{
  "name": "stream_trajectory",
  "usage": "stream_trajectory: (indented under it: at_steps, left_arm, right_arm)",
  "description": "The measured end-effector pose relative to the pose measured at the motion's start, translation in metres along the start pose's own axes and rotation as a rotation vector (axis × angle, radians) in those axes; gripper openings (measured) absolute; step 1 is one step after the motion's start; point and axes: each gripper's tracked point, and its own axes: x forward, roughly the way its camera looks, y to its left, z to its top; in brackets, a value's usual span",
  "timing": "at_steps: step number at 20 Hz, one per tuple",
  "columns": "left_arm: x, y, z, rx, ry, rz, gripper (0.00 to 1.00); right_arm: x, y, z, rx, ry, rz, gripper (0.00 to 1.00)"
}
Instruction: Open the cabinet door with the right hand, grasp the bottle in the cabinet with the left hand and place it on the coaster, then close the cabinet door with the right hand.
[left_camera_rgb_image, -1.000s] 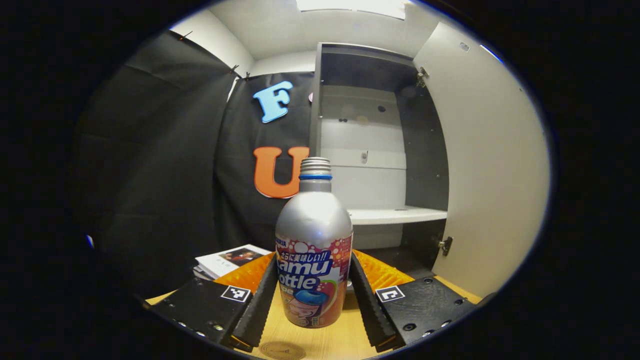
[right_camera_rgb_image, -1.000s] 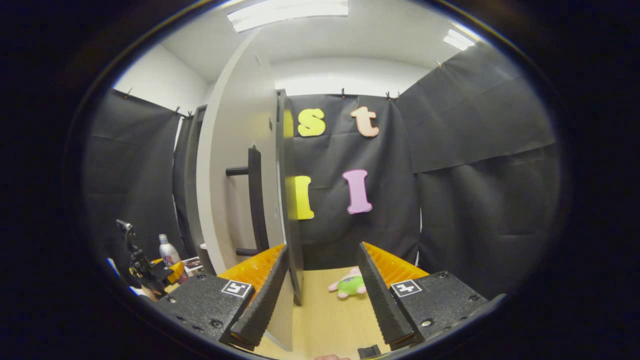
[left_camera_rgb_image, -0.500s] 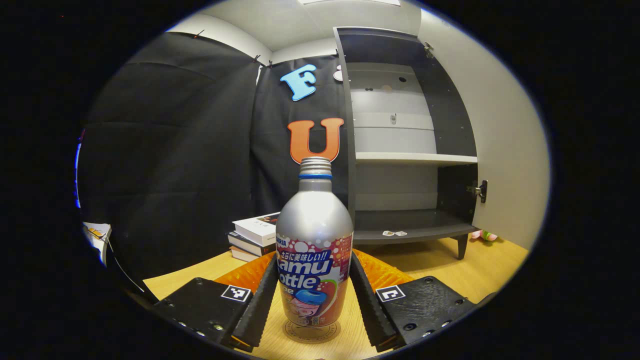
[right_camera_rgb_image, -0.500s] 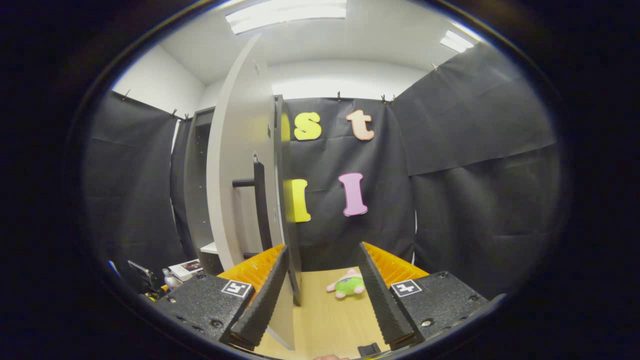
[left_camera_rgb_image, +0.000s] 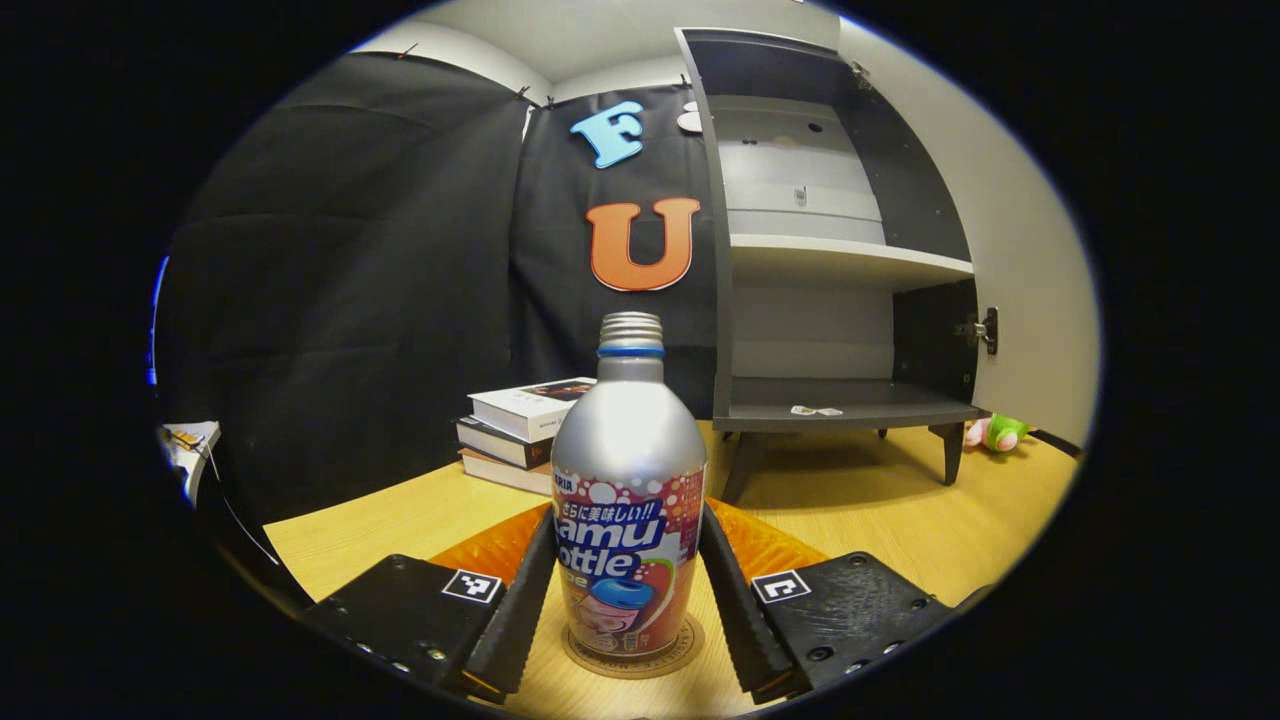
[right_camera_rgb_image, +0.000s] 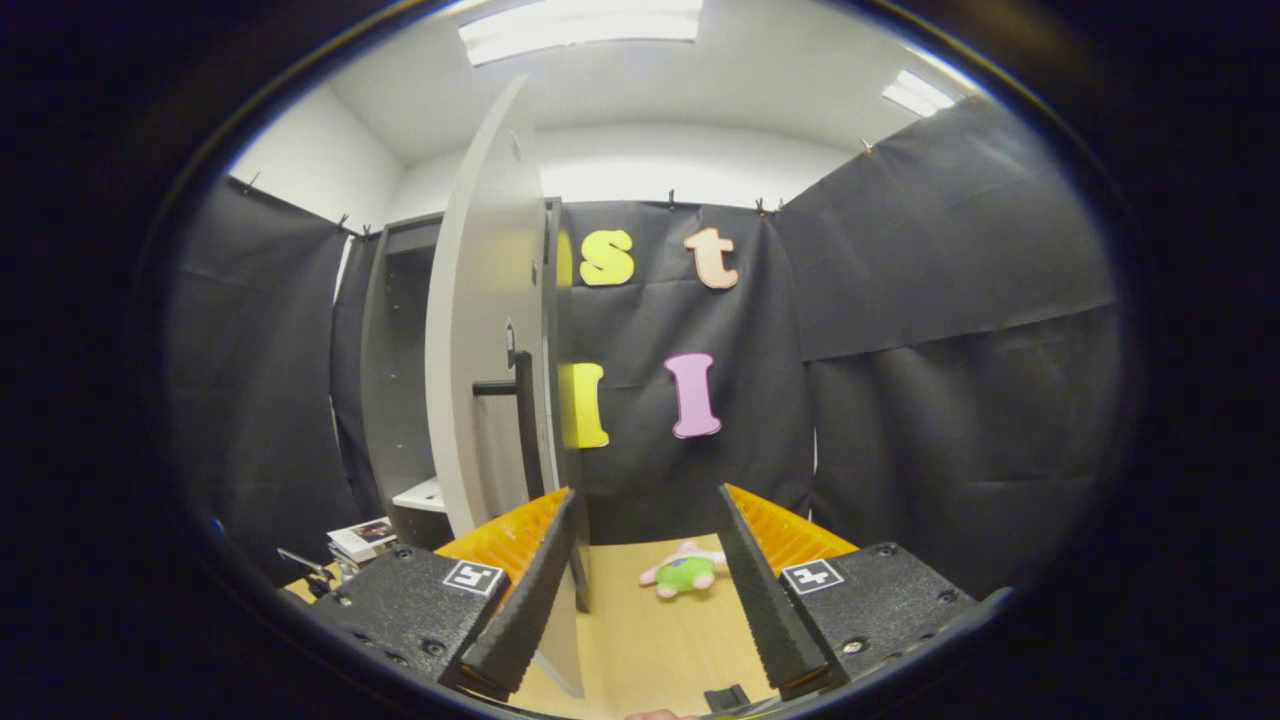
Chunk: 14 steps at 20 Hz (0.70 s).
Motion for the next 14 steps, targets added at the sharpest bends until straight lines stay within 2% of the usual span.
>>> stream_trajectory:
  at_steps: [6, 14]
  left_arm:
    - [0.005, -0.007, -0.019, 0.010, 0.021, -0.015, 0.76]
    - [0.000, -0.010, -0.019, 0.021, -0.003, -0.023, 0.76]
  right_arm:
    - [0.005, 0.003, 0.002, 0.013, 0.011, -0.001, 0.87]
    - [0.008, 0.015, 0.002, 0.021, 0.008, 0.024, 0.87]
